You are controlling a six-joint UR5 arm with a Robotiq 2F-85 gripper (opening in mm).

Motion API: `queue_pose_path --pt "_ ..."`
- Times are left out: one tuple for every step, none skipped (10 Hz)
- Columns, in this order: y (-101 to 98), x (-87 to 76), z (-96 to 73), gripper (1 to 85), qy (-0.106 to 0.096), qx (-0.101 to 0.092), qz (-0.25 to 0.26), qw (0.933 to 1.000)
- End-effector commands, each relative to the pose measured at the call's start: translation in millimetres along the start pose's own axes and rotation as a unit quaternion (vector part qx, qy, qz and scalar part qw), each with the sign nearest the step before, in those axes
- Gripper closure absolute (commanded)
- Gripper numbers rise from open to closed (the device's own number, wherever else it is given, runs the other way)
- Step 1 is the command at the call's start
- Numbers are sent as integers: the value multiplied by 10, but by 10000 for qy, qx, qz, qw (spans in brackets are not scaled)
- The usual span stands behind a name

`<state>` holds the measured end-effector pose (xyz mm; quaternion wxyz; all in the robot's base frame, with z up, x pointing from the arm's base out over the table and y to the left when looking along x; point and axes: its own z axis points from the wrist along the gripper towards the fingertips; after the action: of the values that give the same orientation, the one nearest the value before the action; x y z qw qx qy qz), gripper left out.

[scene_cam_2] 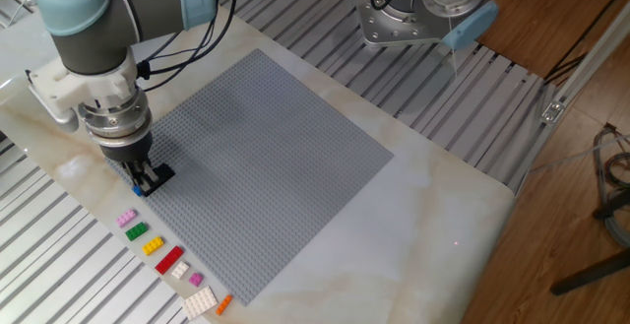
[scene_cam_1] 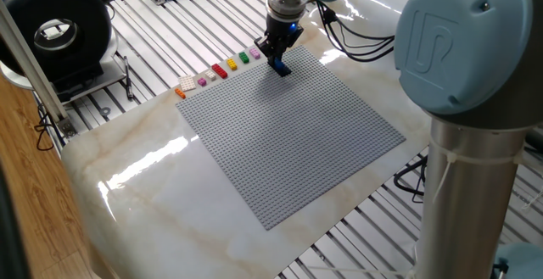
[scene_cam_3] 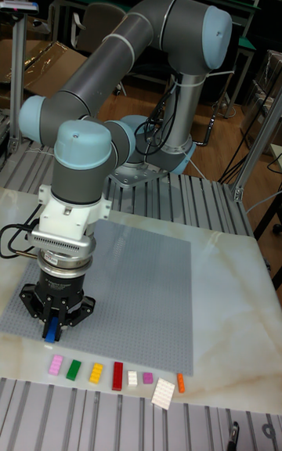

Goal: Stack small Lego blocks one on top of the other

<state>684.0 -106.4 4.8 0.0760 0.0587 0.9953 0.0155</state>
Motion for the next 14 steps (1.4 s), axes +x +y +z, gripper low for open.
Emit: queue_pose_path --pt "31 -40 -1 847 -60 -93 74 9999" --pt "44 -28 -14 847 -42 -114 93 9999" --pt "59 -21 -18 847 -31 -143 113 9998" --pt "73 -42 -2 847 -73 -179 111 9998" --pt "71 -60 9 847 -111 -183 96 9997" --pt "71 -76 12 847 -142 -187 89 9997" --pt "68 -89 23 847 -179 -199 82 9996" --pt "68 -99 26 847 -209 -210 69 9995" --pt "58 -102 29 847 -218 -195 51 9996" --pt "40 -112 30 847 -245 -168 30 9996" --pt "52 -118 30 847 -264 -200 28 9994" --pt "28 -85 13 847 -208 -156 13 9997" --pt "5 -60 -9 847 -166 -113 7 9998" --pt "-32 -54 -8 847 -172 -60 -33 9998"
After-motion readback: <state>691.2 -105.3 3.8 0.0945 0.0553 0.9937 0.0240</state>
